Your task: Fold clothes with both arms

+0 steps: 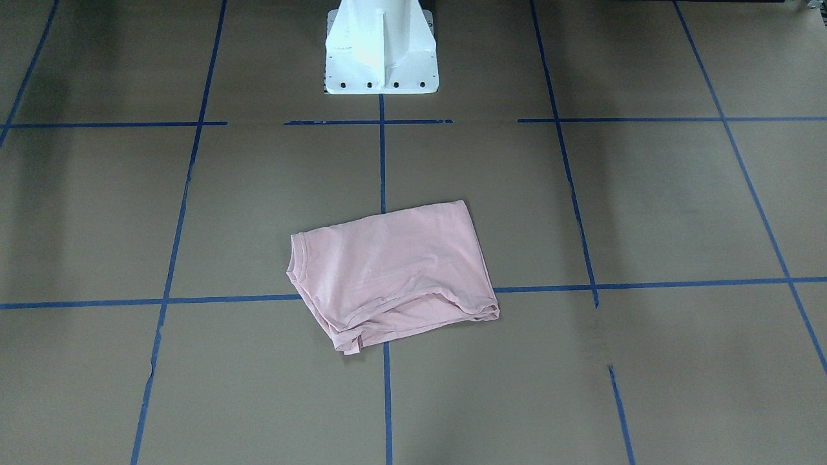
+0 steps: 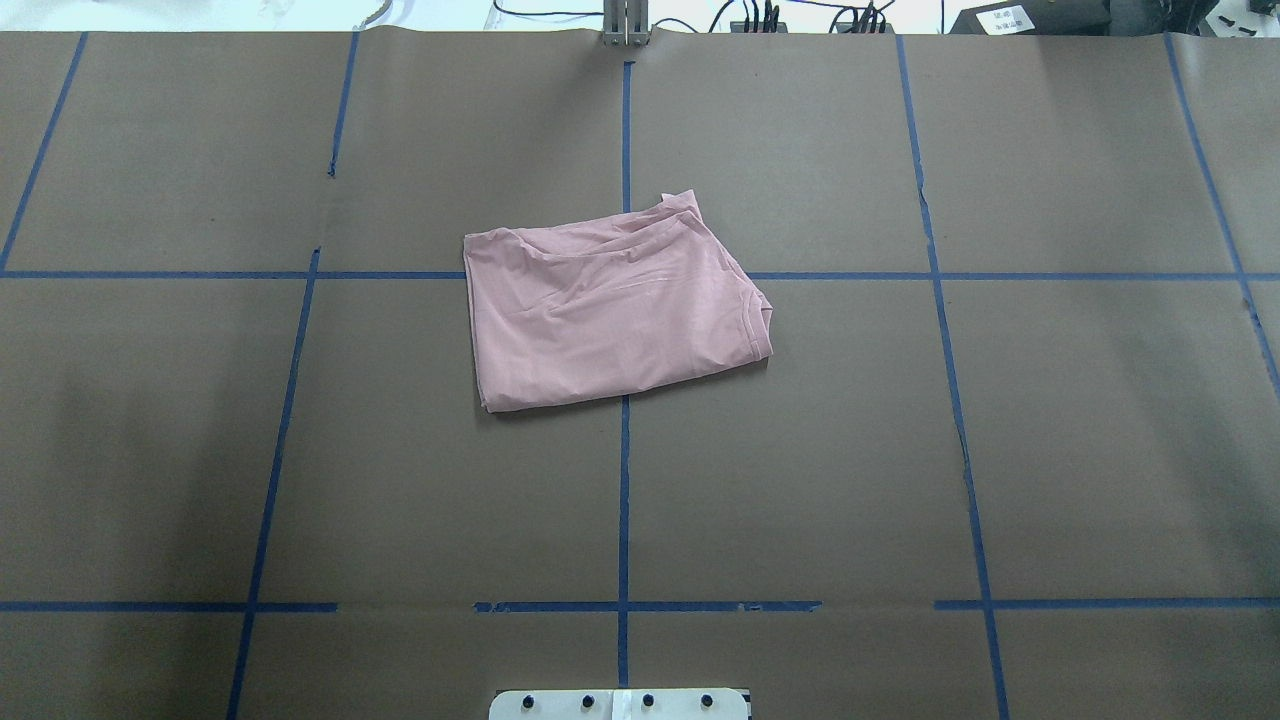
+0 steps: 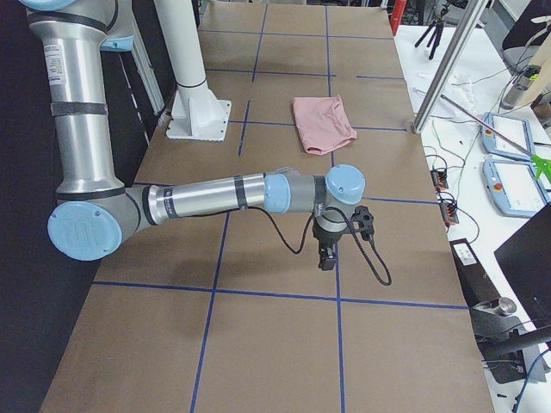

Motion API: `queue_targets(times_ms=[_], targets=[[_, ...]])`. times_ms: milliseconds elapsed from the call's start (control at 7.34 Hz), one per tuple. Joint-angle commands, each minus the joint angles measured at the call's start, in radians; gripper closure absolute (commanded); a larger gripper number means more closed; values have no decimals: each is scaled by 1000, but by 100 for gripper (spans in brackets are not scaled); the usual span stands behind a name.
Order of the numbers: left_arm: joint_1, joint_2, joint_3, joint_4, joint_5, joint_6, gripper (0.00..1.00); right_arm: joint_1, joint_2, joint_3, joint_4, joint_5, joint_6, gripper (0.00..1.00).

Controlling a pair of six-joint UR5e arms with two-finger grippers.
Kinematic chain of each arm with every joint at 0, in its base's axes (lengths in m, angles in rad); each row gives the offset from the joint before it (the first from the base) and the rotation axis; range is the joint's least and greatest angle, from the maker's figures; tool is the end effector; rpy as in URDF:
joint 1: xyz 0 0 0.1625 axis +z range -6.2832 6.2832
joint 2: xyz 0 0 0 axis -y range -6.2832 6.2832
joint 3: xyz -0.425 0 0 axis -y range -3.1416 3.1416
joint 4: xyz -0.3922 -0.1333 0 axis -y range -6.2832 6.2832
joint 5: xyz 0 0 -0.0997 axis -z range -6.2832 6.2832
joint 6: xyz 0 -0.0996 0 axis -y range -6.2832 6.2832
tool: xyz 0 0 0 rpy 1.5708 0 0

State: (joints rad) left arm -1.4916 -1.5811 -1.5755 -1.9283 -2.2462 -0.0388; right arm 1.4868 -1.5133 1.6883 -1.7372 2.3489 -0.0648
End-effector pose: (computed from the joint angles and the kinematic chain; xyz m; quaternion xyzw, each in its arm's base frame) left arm -0.0299 -0.5217 0.6177 0.1552 0.3353 0.0801 0.9258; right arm 0.0203 -0.5145 0.5886 0.0003 -0.3793 -0.0704 0.9226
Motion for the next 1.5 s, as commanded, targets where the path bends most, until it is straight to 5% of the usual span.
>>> queue_targets(times_ms=[0, 136, 545, 1362], targets=[[2, 48, 12, 44, 4, 2, 0, 1, -53, -12, 14, 1, -3, 0], [4, 30, -1, 184, 2, 7, 0, 7, -65, -15, 28, -2, -3, 0], [4, 13, -18, 326, -7, 173, 0, 39, -76, -57, 30, 3, -3, 0], [2, 7, -23, 330, -13, 191, 0, 89, -68, -67, 92, 38, -1, 0]])
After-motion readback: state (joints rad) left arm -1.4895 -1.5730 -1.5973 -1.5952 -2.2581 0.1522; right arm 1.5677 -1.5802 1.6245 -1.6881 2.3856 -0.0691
